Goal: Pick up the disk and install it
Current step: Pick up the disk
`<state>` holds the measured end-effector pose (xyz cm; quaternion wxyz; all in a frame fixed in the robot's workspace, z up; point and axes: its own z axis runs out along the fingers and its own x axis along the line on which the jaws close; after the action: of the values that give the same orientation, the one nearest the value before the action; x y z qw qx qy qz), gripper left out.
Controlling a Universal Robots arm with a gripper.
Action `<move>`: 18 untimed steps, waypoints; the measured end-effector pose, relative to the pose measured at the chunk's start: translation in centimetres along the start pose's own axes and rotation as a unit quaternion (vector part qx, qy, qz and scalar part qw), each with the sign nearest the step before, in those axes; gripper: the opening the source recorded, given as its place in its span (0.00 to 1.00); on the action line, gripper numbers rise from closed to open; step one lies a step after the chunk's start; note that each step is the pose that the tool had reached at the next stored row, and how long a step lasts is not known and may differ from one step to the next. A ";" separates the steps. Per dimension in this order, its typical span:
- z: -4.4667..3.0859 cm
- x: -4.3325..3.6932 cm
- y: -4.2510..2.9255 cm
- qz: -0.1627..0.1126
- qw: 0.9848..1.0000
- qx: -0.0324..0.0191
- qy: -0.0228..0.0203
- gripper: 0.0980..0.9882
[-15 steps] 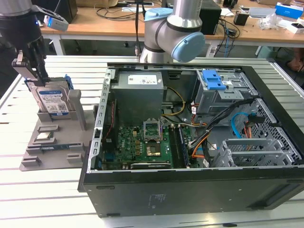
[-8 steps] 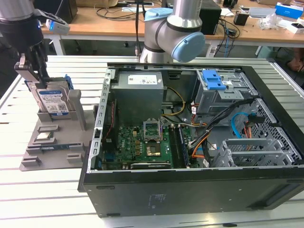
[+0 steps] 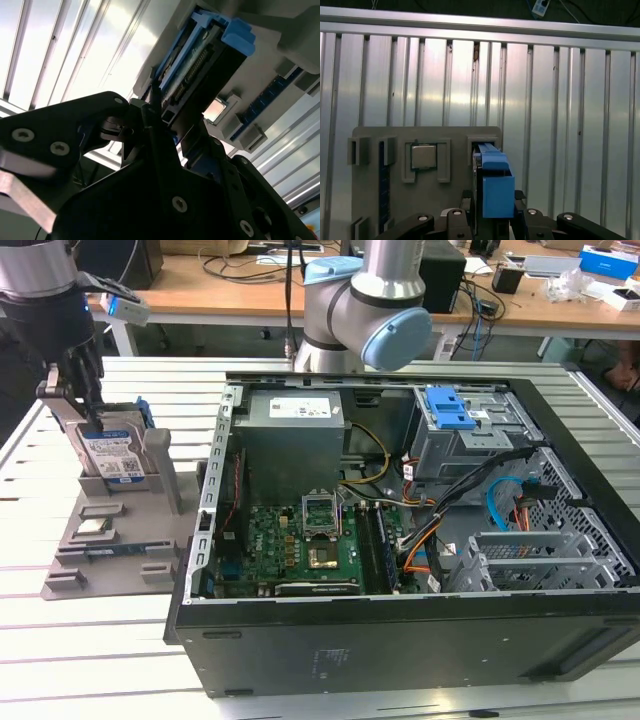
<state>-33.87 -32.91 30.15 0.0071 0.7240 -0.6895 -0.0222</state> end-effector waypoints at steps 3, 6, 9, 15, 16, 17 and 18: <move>0.28 0.01 -0.01 0.000 1.000 0.000 0.000 0.36; 0.69 0.02 -0.08 0.000 1.000 0.000 0.000 0.36; 0.86 0.03 -0.19 0.000 1.000 0.000 0.000 0.36; 1.01 0.03 -0.23 0.000 1.000 0.000 0.000 0.36; 1.01 0.03 -0.23 0.000 1.000 0.000 0.000 0.35; 1.01 0.03 -0.23 0.000 1.000 0.000 0.000 0.30; 1.01 0.03 -0.23 0.000 1.000 0.000 0.000 0.30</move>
<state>-33.69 -32.92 29.12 0.0073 0.7241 -0.6893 -0.0221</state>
